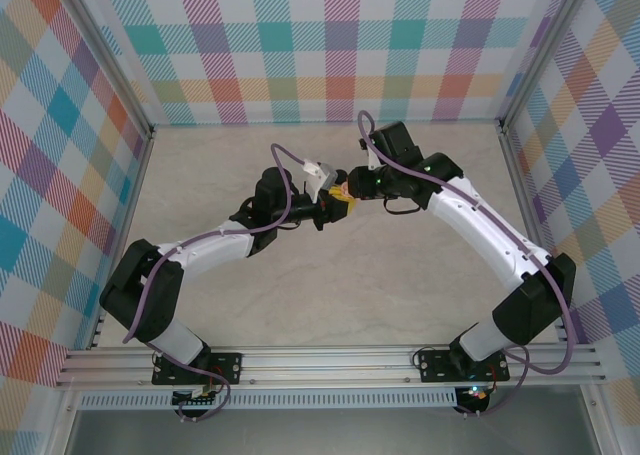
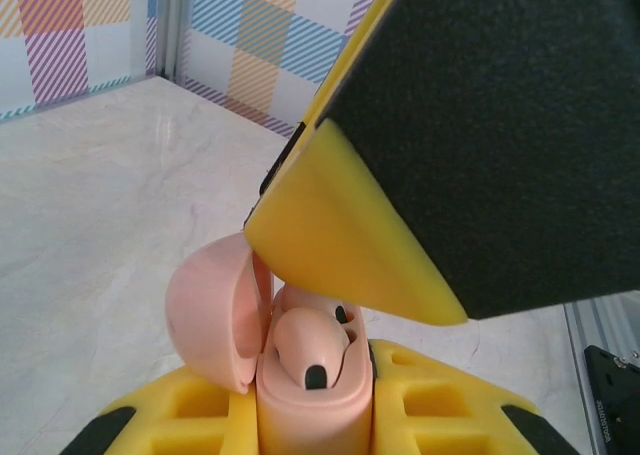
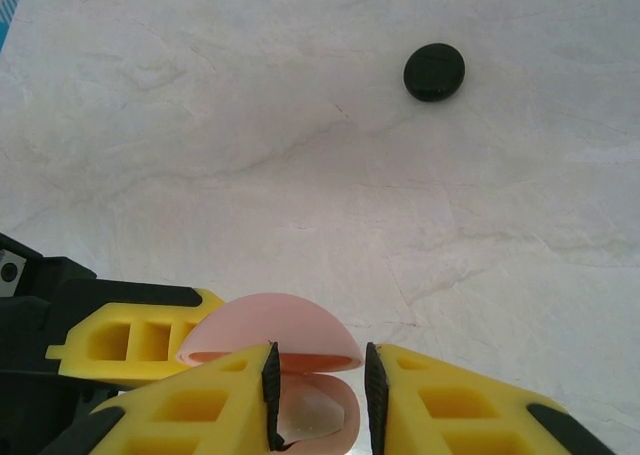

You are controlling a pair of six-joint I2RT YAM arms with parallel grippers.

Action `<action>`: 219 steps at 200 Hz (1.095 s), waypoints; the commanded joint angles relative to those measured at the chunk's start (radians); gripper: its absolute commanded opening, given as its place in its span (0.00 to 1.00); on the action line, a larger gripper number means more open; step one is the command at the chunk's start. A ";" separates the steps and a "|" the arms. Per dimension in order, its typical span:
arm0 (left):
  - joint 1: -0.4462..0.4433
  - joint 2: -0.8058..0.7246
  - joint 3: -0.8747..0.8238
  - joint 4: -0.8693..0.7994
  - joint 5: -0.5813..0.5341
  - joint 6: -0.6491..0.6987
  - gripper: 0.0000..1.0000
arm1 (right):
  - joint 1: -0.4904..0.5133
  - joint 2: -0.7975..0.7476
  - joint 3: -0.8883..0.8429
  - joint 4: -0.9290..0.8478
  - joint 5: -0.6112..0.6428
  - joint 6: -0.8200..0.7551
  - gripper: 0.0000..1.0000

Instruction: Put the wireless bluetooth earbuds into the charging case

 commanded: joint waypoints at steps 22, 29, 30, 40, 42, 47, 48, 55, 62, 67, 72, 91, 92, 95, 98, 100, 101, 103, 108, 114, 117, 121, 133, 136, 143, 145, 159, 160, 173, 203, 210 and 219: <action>-0.014 -0.031 0.025 0.034 0.019 0.012 0.03 | 0.003 0.020 0.017 -0.053 0.023 -0.009 0.33; -0.014 -0.030 0.026 0.031 0.011 0.012 0.03 | 0.003 0.018 0.016 -0.052 0.024 -0.008 0.33; -0.015 -0.030 0.026 0.030 0.010 0.012 0.03 | 0.003 0.017 0.016 -0.051 0.024 -0.008 0.33; -0.013 -0.030 0.025 0.023 -0.003 0.012 0.03 | 0.003 0.008 0.014 -0.047 0.028 -0.007 0.34; -0.014 -0.029 0.025 0.020 -0.005 0.012 0.03 | 0.003 0.007 0.014 -0.046 0.029 -0.007 0.35; -0.015 -0.030 0.025 0.017 -0.010 0.013 0.03 | 0.003 0.001 0.011 -0.044 0.032 -0.006 0.35; -0.015 -0.030 0.025 0.016 -0.010 0.013 0.02 | 0.003 0.001 0.011 -0.044 0.034 -0.006 0.35; -0.014 -0.029 0.025 0.012 -0.016 0.013 0.03 | 0.003 -0.006 0.008 -0.039 0.043 -0.004 0.36; -0.014 -0.027 0.024 0.009 -0.017 0.012 0.03 | 0.003 -0.013 0.002 -0.035 0.056 0.000 0.37; -0.015 -0.027 0.024 0.007 -0.017 0.012 0.03 | 0.003 -0.020 -0.001 -0.032 0.072 0.003 0.37; -0.013 -0.027 0.024 0.005 -0.018 0.012 0.03 | 0.003 -0.026 -0.006 -0.030 0.085 0.006 0.37; -0.015 -0.034 0.021 0.000 -0.022 0.014 0.03 | -0.004 -0.047 -0.023 -0.020 0.121 0.013 0.37; -0.013 -0.035 0.021 -0.001 -0.022 0.014 0.03 | -0.005 -0.048 -0.023 -0.021 0.121 0.013 0.37; -0.014 -0.036 0.021 -0.001 -0.022 0.016 0.03 | -0.010 -0.050 -0.024 -0.019 0.118 0.013 0.37; -0.014 -0.038 0.021 -0.003 -0.022 0.016 0.03 | -0.015 -0.052 -0.027 -0.020 0.117 0.013 0.37; -0.013 -0.039 0.021 -0.002 -0.021 0.017 0.03 | -0.019 -0.053 -0.028 -0.020 0.113 0.012 0.37; -0.014 -0.039 0.021 -0.003 -0.020 0.017 0.03 | -0.021 -0.054 -0.029 -0.020 0.111 0.013 0.36; -0.014 -0.039 0.021 -0.004 -0.018 0.018 0.03 | -0.024 -0.055 -0.030 -0.021 0.109 0.012 0.37; -0.013 -0.042 0.023 -0.005 -0.016 0.017 0.03 | -0.036 -0.058 -0.034 -0.019 0.100 0.012 0.36; -0.015 -0.045 0.024 -0.006 -0.010 0.017 0.03 | -0.049 -0.062 -0.043 -0.015 0.087 0.008 0.36; -0.015 -0.045 0.025 -0.008 -0.006 0.017 0.03 | -0.057 -0.064 -0.049 -0.012 0.080 0.005 0.36; -0.014 -0.048 0.027 -0.008 0.000 0.016 0.03 | -0.065 -0.068 -0.054 -0.010 0.072 0.002 0.36; -0.014 -0.053 0.030 -0.009 0.014 0.014 0.03 | -0.092 -0.079 -0.078 0.003 0.047 -0.003 0.35; -0.014 -0.055 0.030 -0.009 0.018 0.014 0.03 | -0.101 -0.083 -0.084 0.007 0.035 -0.005 0.34; -0.014 -0.059 0.033 -0.012 0.026 0.014 0.03 | -0.120 -0.091 -0.100 0.019 0.009 -0.007 0.33; -0.013 -0.059 0.034 -0.013 0.029 0.014 0.03 | -0.125 -0.093 -0.103 0.022 0.001 -0.008 0.33; -0.014 -0.065 0.043 -0.020 0.054 0.015 0.03 | -0.165 -0.109 -0.139 0.052 -0.063 -0.011 0.32; -0.015 -0.065 0.043 -0.020 0.056 0.015 0.03 | -0.168 -0.110 -0.142 0.053 -0.067 -0.012 0.32; -0.015 -0.070 0.052 -0.020 0.085 0.014 0.03 | -0.202 -0.119 -0.173 0.080 -0.131 -0.019 0.31; -0.018 -0.080 0.075 -0.009 0.178 0.004 0.03 | -0.235 -0.108 -0.211 0.113 -0.244 -0.053 0.31; -0.019 -0.081 0.084 -0.013 0.204 0.004 0.03 | -0.237 -0.106 -0.218 0.124 -0.263 -0.061 0.31; -0.022 -0.082 0.094 -0.020 0.229 0.004 0.03 | -0.237 -0.104 -0.225 0.141 -0.292 -0.066 0.31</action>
